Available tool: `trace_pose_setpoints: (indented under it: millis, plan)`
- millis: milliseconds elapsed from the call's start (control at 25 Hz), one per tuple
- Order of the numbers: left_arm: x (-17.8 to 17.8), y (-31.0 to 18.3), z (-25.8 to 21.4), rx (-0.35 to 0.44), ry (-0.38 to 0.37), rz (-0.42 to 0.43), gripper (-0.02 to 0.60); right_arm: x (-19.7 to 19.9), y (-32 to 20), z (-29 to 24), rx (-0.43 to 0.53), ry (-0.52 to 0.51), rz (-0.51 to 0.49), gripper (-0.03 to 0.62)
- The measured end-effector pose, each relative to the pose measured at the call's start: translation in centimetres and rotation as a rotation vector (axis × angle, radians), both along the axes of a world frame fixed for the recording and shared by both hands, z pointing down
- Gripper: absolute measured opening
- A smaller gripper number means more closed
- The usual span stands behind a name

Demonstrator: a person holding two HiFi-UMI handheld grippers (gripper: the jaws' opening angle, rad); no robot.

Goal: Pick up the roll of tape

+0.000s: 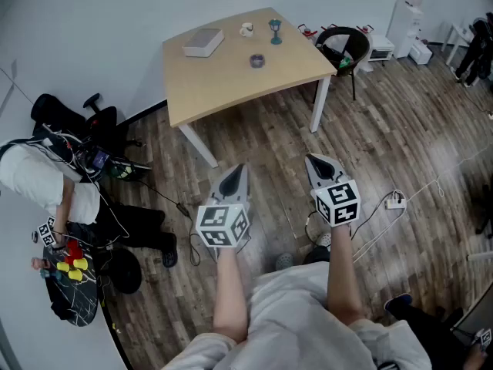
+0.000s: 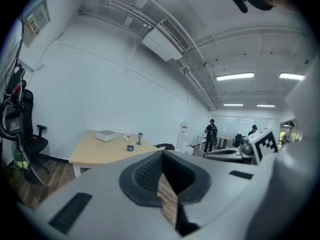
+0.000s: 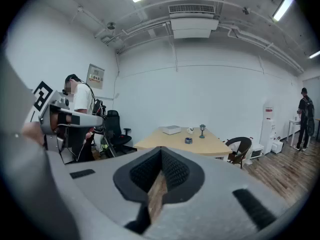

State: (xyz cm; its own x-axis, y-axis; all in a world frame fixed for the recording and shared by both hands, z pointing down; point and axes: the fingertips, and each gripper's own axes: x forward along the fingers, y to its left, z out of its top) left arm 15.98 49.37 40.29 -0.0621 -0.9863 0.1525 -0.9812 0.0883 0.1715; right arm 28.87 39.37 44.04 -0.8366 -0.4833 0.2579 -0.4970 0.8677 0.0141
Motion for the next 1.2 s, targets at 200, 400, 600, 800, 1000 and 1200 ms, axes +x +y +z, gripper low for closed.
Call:
trace_pose_setpoints:
  millis: [200, 400, 600, 800, 1000, 1200]
  plan:
    - [-0.4, -0.1, 0.2, -0.025, -0.016, 0.006, 0.006, -0.5, 0.1, -0.5, -0.022, -0.024, -0.009, 0.002]
    - [-2.0, 0.8, 0.5, -0.032, -0.005, -0.014, 0.006, -0.8, 0.2, 0.6, -0.023, 0.058, -0.016, 0.005]
    - [-3.8, 0.8, 1.2, -0.05, -0.014, -0.06, 0.009, -1.8, -0.9, 1.4, -0.091, 0.005, -0.031, 0.035]
    - [-6.3, -0.1, 1.1, -0.054, -0.017, -0.1, 0.038, -4.4, -2.5, 1.3, -0.123, -0.028, -0.08, 0.076]
    - [-9.9, -2.6, 1.8, -0.08, -0.032, -0.137, 0.086, -8.6, -5.1, 1.7, -0.095, -0.006, -0.16, 0.13]
    - [-13.3, -6.5, 1.4, -0.091, -0.04, -0.173, 0.11, -12.0, -9.4, 1.9, -0.124, -0.034, -0.2, 0.153]
